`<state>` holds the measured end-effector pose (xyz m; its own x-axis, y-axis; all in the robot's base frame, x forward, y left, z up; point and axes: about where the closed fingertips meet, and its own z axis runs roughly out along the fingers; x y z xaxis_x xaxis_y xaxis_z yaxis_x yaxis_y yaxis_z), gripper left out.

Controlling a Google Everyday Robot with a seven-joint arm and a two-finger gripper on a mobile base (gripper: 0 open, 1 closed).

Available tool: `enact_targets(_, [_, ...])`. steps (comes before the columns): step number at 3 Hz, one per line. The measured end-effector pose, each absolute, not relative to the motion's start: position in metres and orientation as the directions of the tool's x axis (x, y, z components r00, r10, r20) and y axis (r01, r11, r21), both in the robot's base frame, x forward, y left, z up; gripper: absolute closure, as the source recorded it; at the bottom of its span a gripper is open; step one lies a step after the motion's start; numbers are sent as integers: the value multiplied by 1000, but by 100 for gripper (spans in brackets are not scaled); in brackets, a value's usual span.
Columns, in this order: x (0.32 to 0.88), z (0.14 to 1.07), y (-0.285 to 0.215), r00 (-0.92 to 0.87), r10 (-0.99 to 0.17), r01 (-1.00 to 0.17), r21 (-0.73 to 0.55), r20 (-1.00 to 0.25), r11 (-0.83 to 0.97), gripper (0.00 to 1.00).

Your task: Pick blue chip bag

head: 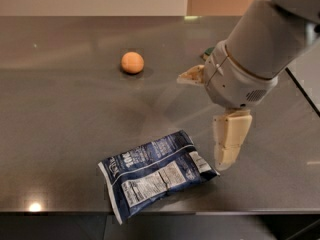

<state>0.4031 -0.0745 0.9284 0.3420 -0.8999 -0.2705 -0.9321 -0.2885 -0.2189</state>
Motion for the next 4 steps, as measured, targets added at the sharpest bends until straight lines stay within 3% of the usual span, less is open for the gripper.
enact_targets(4, [399,854,-44,434,-870,-901,-117,-233,-418,0])
